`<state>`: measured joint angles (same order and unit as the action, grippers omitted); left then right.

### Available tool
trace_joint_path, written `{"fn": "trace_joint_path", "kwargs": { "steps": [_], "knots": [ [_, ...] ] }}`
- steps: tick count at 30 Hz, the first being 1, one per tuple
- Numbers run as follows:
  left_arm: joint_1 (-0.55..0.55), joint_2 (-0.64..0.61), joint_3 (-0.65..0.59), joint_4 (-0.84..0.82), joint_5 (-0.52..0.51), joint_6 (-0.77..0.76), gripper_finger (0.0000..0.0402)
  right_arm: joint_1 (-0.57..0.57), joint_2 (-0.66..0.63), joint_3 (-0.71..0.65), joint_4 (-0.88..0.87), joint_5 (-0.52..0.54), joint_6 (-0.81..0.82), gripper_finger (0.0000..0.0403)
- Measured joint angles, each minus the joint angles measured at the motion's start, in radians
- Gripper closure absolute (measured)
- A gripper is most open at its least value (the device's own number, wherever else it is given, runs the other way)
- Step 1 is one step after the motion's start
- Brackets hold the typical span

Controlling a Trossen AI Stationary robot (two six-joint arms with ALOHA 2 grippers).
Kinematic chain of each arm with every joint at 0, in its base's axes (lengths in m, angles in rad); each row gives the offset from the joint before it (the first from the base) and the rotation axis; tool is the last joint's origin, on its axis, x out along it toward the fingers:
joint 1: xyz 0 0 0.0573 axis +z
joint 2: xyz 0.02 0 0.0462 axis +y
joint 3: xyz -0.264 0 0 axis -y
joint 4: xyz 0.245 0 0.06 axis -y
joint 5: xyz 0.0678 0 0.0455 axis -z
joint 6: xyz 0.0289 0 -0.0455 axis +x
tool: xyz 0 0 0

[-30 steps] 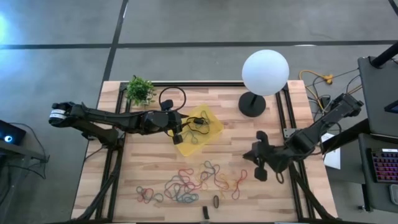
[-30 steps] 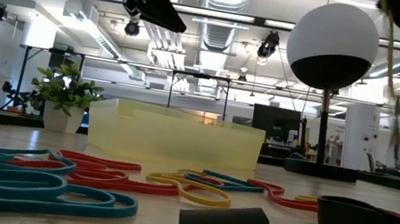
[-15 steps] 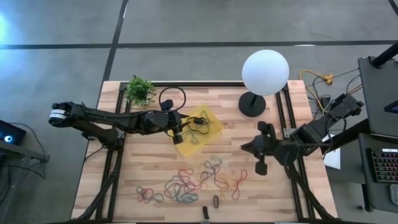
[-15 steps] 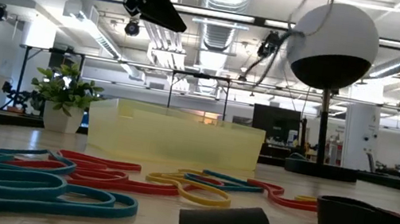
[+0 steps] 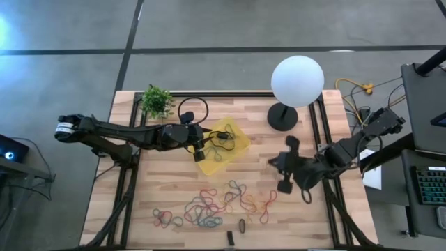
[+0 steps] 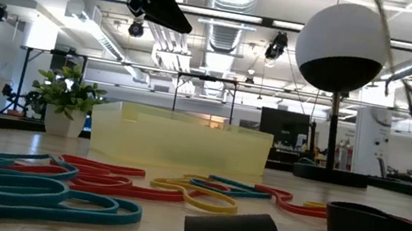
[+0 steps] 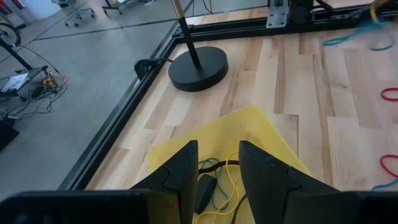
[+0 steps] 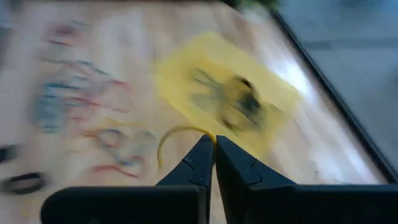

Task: Pick and place rubber bands into bin
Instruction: Put the yellow rubber band into the yellow bin

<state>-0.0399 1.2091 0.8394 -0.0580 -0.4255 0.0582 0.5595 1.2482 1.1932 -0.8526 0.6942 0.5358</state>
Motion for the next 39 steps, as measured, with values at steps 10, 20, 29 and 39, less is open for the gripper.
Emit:
{"fn": "trace_joint_path", "kwargs": {
  "steps": [10, 20, 29, 39],
  "knots": [
    [0.001, 0.0, 0.0, 0.002, 0.0, 0.0, 0.0301, -0.028, 0.006, -0.006, 0.005, -0.054, -0.01, 0.0395],
    [0.001, 0.0, 0.0, 0.005, -0.002, 0.001, 0.0301, -0.039, 0.011, -0.007, 0.06, -0.166, -0.074, 0.0395],
    [0.001, -0.001, 0.0, 0.015, -0.003, 0.005, 0.0301, -0.042, 0.008, -0.006, -0.022, -0.148, 0.005, 0.0395],
    [0.001, -0.001, -0.003, 0.024, -0.003, 0.005, 0.0301, -0.044, 0.008, 0.015, -0.125, -0.144, 0.068, 0.0395]
  ]
}}
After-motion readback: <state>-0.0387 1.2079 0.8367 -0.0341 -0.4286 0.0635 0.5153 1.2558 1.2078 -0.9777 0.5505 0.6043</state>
